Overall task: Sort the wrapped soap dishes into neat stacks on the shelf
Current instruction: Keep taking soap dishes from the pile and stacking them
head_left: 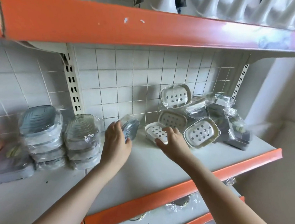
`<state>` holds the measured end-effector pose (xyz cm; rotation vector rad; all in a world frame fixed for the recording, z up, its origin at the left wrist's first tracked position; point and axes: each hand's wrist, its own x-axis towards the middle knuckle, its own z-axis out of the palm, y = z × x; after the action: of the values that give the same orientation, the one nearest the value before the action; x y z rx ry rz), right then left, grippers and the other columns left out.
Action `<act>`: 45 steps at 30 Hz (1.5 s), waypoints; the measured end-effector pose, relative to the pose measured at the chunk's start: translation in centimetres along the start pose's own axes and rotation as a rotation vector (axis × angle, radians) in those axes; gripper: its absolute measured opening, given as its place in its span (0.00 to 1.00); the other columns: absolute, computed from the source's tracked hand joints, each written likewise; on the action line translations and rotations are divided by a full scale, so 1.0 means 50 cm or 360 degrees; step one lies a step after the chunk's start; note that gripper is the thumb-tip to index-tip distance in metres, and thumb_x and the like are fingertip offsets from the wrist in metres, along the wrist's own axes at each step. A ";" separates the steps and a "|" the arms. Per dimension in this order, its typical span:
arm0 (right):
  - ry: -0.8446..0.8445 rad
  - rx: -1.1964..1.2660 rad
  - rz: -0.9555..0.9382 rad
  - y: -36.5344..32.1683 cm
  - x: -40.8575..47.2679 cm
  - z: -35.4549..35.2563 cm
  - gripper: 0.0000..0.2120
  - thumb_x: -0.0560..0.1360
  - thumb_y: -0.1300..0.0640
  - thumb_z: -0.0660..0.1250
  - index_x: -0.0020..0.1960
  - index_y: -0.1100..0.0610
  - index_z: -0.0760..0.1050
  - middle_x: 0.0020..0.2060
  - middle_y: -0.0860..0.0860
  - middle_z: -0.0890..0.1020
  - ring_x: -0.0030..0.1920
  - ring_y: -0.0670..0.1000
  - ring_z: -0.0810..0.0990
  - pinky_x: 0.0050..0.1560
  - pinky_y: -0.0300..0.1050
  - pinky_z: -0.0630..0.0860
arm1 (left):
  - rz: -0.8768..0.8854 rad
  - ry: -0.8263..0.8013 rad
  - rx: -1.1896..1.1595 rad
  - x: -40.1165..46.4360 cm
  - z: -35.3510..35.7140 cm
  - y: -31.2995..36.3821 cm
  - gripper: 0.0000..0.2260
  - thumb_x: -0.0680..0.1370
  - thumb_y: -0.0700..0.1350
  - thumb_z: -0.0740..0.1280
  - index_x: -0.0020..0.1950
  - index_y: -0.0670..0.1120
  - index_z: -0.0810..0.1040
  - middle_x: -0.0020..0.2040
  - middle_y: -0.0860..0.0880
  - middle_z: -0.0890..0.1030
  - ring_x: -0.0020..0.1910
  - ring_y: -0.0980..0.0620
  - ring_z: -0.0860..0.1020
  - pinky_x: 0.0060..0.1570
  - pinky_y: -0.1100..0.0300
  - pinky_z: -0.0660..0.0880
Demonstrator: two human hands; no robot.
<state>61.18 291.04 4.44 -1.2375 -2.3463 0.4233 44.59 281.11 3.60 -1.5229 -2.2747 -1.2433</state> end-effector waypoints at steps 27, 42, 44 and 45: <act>-0.0020 -0.0401 -0.0165 0.096 0.081 0.087 0.33 0.58 0.39 0.75 0.49 0.63 0.73 0.41 0.62 0.76 0.42 0.65 0.77 0.41 0.55 0.76 | -0.0587 0.0235 -0.0010 0.002 0.103 -0.007 0.16 0.74 0.44 0.70 0.56 0.37 0.71 0.46 0.41 0.76 0.47 0.42 0.75 0.42 0.56 0.65; 0.0177 0.0485 -0.0243 0.084 0.073 -0.012 0.34 0.68 0.47 0.74 0.67 0.59 0.66 0.58 0.59 0.69 0.59 0.62 0.68 0.64 0.53 0.66 | -0.0794 0.0111 -0.0334 -0.034 0.067 -0.005 0.12 0.79 0.45 0.62 0.60 0.40 0.73 0.46 0.49 0.74 0.50 0.50 0.72 0.45 0.62 0.62; 0.0187 0.0631 -0.0265 0.079 0.077 -0.039 0.39 0.67 0.47 0.76 0.70 0.59 0.63 0.61 0.58 0.68 0.63 0.56 0.65 0.65 0.49 0.65 | -0.0831 0.0078 -0.0331 -0.044 0.070 -0.015 0.13 0.79 0.46 0.62 0.60 0.39 0.74 0.48 0.48 0.75 0.52 0.48 0.74 0.49 0.61 0.64; 0.0170 0.0675 -0.0251 0.076 0.079 -0.051 0.40 0.67 0.46 0.76 0.71 0.58 0.61 0.62 0.57 0.67 0.64 0.53 0.64 0.64 0.47 0.64 | -0.0843 0.0078 -0.0336 -0.048 0.072 -0.021 0.12 0.79 0.46 0.62 0.58 0.39 0.74 0.48 0.47 0.76 0.52 0.47 0.75 0.48 0.60 0.65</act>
<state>63.20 296.55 5.82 -0.8485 -2.1000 0.7360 46.02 281.75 -0.54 -0.9417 -2.6838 -1.6674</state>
